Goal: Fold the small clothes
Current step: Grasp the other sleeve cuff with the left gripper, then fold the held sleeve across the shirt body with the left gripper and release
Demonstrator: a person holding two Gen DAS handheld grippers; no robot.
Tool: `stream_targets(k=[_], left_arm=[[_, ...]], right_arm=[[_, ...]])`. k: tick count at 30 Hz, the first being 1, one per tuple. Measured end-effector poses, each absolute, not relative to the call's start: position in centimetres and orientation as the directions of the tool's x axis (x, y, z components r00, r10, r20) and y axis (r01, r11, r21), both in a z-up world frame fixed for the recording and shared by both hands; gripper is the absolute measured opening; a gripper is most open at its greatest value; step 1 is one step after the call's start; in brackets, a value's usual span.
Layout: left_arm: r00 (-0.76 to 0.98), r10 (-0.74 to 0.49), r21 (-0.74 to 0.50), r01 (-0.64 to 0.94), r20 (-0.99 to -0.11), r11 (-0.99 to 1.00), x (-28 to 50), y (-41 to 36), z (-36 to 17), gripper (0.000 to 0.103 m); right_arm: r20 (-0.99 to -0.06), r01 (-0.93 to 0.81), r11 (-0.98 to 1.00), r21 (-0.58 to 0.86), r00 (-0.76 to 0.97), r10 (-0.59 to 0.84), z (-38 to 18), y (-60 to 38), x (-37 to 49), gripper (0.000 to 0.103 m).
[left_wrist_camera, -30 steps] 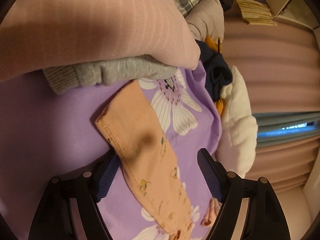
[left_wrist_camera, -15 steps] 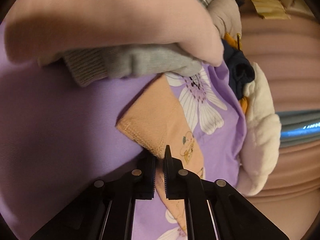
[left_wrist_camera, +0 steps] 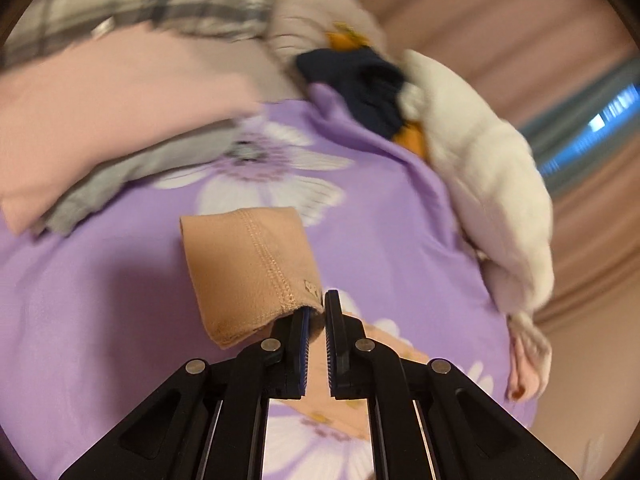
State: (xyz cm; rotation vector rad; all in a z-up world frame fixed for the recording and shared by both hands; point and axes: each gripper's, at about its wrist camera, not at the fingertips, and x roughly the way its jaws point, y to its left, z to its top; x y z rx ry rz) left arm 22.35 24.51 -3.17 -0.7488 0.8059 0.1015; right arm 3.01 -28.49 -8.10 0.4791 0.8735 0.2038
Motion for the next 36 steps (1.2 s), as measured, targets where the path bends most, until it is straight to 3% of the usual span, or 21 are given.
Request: stream_targets(k=[8, 14, 23, 30, 31, 32, 33, 34, 36], left_arm=[[0.689, -0.279, -0.477, -0.11, -0.669, 0.872, 23.2, 12.2, 2.5, 0.005], [0.643, -0.346, -0.403, 0.063, -0.684, 0.913, 22.3, 2.5, 3.5, 0.005], [0.53, -0.359, -0.25, 0.268, -0.768, 0.93, 20.0, -11.0, -1.0, 0.005], [0.426, -0.325, -0.176, 0.352, -0.845, 0.919, 18.3, -16.8, -6.0, 0.006], [0.394, -0.329, -0.18, 0.369, -0.858, 0.912, 18.0, -17.3, -6.7, 0.008], [0.354, -0.328, -0.185, 0.383, -0.876, 0.905, 17.9, -17.6, -7.4, 0.016], [0.312, -0.334, -0.199, 0.395, -0.889, 0.897, 17.9, -17.9, -8.0, 0.032], [0.282, -0.35, -0.217, 0.413, -0.893, 0.885, 17.7, -18.1, -8.4, 0.041], [0.274, -0.364, -0.222, 0.436, -0.89, 0.872, 17.0, -18.1, -8.5, 0.074]], right_arm=[[-0.657, 0.024, 0.87, 0.492, 0.666, 0.353, -7.7, -29.8, 0.8, 0.036], [-0.631, 0.046, 0.849, 0.527, 0.691, 0.354, -8.2, -31.6, -1.0, 0.036], [-0.615, 0.094, 0.821, 0.563, 0.711, 0.34, -9.3, -33.7, -2.8, 0.036], [-0.615, 0.113, 0.803, 0.585, 0.707, 0.349, -10.2, -34.3, -3.3, 0.036], [-0.615, 0.115, 0.801, 0.587, 0.707, 0.35, -10.3, -34.4, -3.3, 0.036], [-0.614, 0.116, 0.798, 0.591, 0.707, 0.352, -10.2, -34.5, -3.3, 0.038], [-0.612, 0.116, 0.796, 0.594, 0.708, 0.353, -10.2, -34.6, -3.3, 0.04], [-0.609, 0.119, 0.792, 0.598, 0.709, 0.354, -10.2, -34.6, -3.4, 0.044], [-0.6, 0.125, 0.777, 0.616, 0.714, 0.361, -10.1, -34.9, -3.3, 0.047]])
